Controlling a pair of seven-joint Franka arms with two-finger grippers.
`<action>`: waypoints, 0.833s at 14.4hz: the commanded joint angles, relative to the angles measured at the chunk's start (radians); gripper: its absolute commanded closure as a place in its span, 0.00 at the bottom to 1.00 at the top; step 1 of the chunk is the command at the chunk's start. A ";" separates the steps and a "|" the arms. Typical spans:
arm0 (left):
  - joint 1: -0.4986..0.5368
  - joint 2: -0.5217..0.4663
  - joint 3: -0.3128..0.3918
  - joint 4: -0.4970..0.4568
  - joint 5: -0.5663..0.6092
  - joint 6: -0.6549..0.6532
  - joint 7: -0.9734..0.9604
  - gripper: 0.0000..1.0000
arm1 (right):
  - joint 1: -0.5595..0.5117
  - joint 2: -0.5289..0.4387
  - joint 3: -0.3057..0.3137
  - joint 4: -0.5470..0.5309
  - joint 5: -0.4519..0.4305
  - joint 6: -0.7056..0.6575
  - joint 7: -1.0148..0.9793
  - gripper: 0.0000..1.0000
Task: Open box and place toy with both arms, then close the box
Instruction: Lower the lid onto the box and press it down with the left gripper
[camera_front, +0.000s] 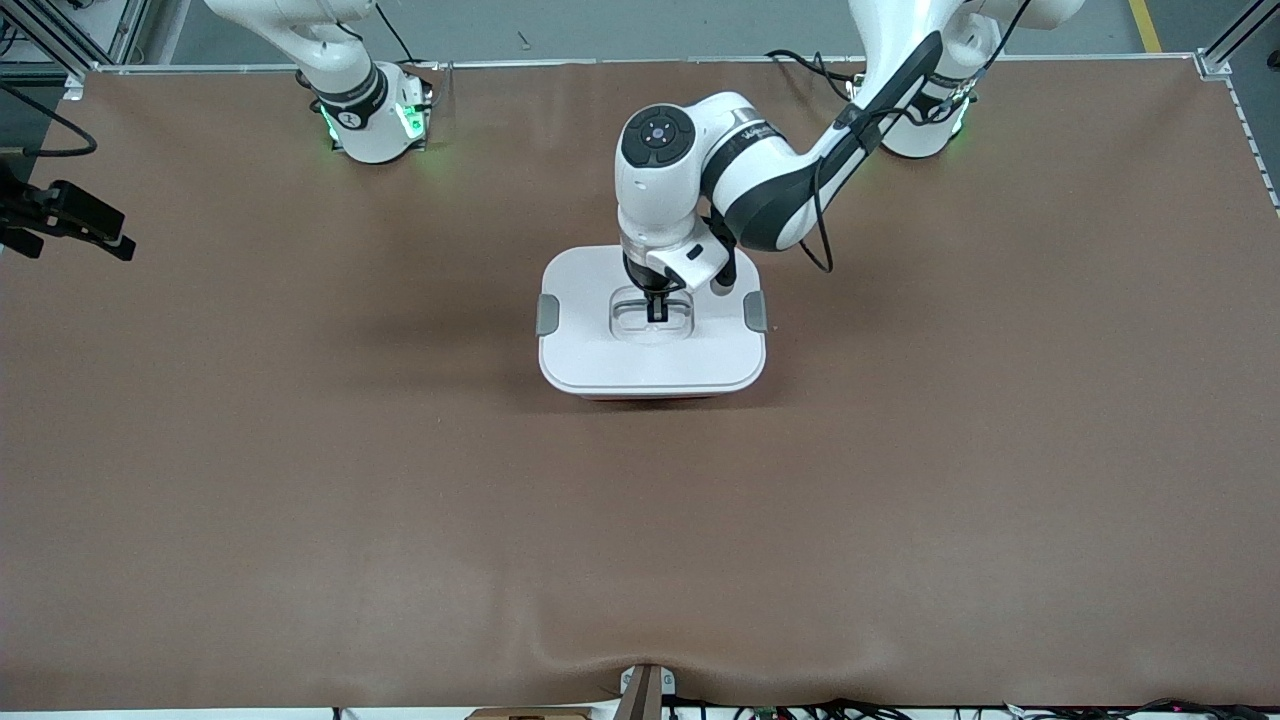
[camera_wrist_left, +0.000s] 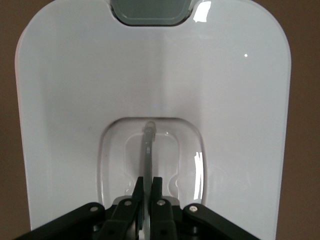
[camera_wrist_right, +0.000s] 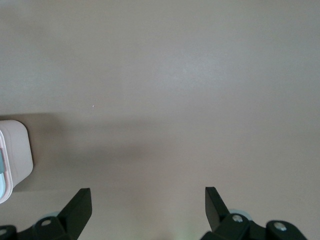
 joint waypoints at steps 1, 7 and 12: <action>-0.011 0.000 0.004 -0.008 0.044 -0.011 -0.025 1.00 | 0.003 0.019 0.000 0.024 0.018 -0.015 0.004 0.00; -0.014 0.002 0.004 -0.005 0.044 -0.009 -0.026 1.00 | 0.003 0.035 0.003 0.029 0.019 -0.013 0.004 0.00; -0.022 0.013 0.004 0.005 0.046 -0.002 -0.066 1.00 | -0.003 0.035 0.003 0.029 0.023 -0.007 0.004 0.00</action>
